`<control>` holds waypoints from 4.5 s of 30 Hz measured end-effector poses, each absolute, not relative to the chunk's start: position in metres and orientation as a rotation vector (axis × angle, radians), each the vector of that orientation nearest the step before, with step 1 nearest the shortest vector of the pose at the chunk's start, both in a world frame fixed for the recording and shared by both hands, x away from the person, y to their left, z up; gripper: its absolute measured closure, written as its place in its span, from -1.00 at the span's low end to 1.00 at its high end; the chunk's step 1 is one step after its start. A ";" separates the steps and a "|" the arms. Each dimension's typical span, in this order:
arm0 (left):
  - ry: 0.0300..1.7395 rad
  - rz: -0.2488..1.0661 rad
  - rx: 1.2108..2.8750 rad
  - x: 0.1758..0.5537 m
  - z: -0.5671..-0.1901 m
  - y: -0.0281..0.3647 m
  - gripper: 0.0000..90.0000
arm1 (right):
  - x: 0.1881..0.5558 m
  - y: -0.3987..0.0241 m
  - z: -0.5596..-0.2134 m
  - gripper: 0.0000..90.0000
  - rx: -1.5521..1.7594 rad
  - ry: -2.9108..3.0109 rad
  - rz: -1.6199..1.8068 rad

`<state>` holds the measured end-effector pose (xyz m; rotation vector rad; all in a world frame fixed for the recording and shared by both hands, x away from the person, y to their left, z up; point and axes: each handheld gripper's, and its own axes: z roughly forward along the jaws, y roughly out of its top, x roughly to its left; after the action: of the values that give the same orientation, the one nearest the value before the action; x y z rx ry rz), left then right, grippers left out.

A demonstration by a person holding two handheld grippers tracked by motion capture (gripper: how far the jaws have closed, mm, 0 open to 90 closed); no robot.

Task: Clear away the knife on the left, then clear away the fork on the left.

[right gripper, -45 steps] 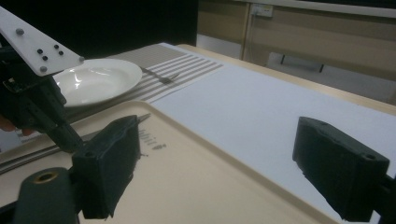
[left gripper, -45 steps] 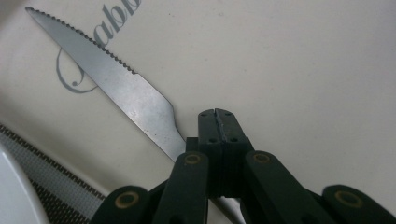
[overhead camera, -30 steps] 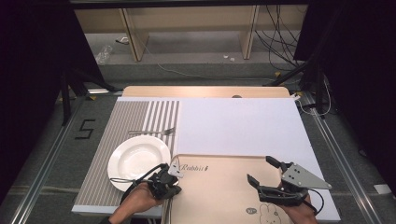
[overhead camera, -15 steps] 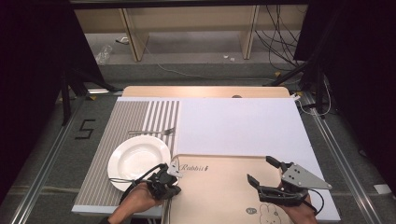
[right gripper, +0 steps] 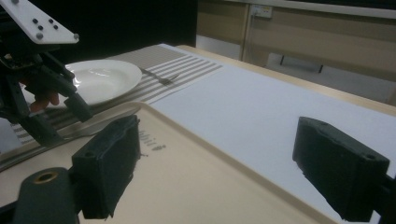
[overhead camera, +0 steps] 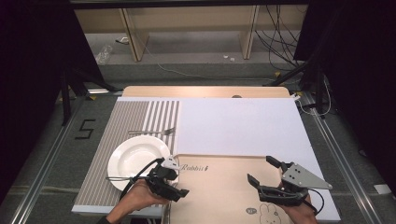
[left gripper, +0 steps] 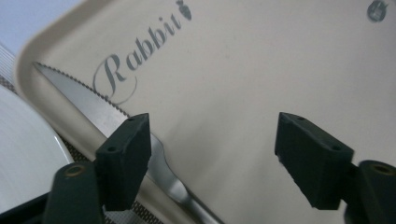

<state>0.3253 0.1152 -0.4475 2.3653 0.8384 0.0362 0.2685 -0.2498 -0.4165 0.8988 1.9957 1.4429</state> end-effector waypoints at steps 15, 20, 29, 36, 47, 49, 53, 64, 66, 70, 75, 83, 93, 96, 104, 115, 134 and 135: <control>0.825 0.110 2.117 0.329 -0.422 0.134 -0.57 | 0.270 -0.250 -0.417 -0.65 0.899 1.988 1.450; 0.825 0.153 2.090 0.331 -0.418 0.138 -0.57 | 0.270 -0.251 -0.417 -0.65 0.900 1.989 1.449; 0.809 0.219 2.026 0.333 -0.408 0.146 -0.57 | 0.270 -0.251 -0.417 -0.65 0.904 1.986 1.452; 0.846 0.249 1.997 0.339 -0.408 0.155 -0.57 | 0.270 -0.253 -0.418 -0.65 0.907 1.987 1.454; 0.893 0.220 1.922 0.347 -0.401 0.169 -0.57 | 0.269 -0.252 -0.418 -0.65 0.907 1.988 1.450; 0.893 0.231 1.918 0.348 -0.400 0.171 -0.57 | 0.270 -0.252 -0.418 -0.65 0.910 1.986 1.454; 0.908 0.250 1.911 0.351 -0.399 0.175 -0.57 | 0.271 -0.252 -0.419 -0.65 0.912 1.986 1.452; 0.931 0.315 1.914 0.360 -0.399 0.183 -0.57 | 0.269 -0.251 -0.418 -0.65 0.917 1.985 1.444; 0.941 0.332 1.919 0.363 -0.399 0.185 -0.57 | 0.268 -0.251 -0.418 -0.65 0.923 1.983 1.443; 0.956 0.344 1.912 0.367 -0.399 0.190 -0.56 | 0.269 -0.252 -0.418 -0.65 0.922 1.978 1.443; 0.973 0.366 1.910 0.371 -0.397 0.196 -0.56 | 0.269 -0.252 -0.418 -0.65 0.923 1.973 1.444; 0.982 0.408 1.936 0.380 -0.394 0.201 -0.56 | 0.268 -0.252 -0.418 -0.65 0.930 1.968 1.447; 1.002 0.425 2.017 0.405 -0.389 0.204 -0.56 | 0.268 -0.253 -0.418 -0.65 0.935 1.968 1.444; 1.015 0.437 2.046 0.415 -0.391 0.205 -0.55 | 0.268 -0.253 -0.418 -0.65 0.933 1.968 1.441; 1.062 0.446 2.121 0.437 -0.399 0.210 -0.55 | 0.269 -0.252 -0.418 -0.65 0.936 1.967 1.446; 1.098 0.457 2.184 0.469 -0.407 0.216 -0.53 | 0.269 -0.253 -0.418 -0.65 0.934 1.967 1.443; 1.120 0.467 2.304 0.510 -0.425 0.220 -0.49 | 0.269 -0.253 -0.419 -0.65 0.934 1.974 1.442; 1.116 0.468 2.316 0.511 -0.426 0.219 -0.49 | 0.269 -0.253 -0.418 -0.65 0.935 1.974 1.443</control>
<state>0.5110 0.2192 -0.4257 2.3158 1.1157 0.4676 0.2690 -0.2529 -0.4185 0.9350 1.9742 1.4427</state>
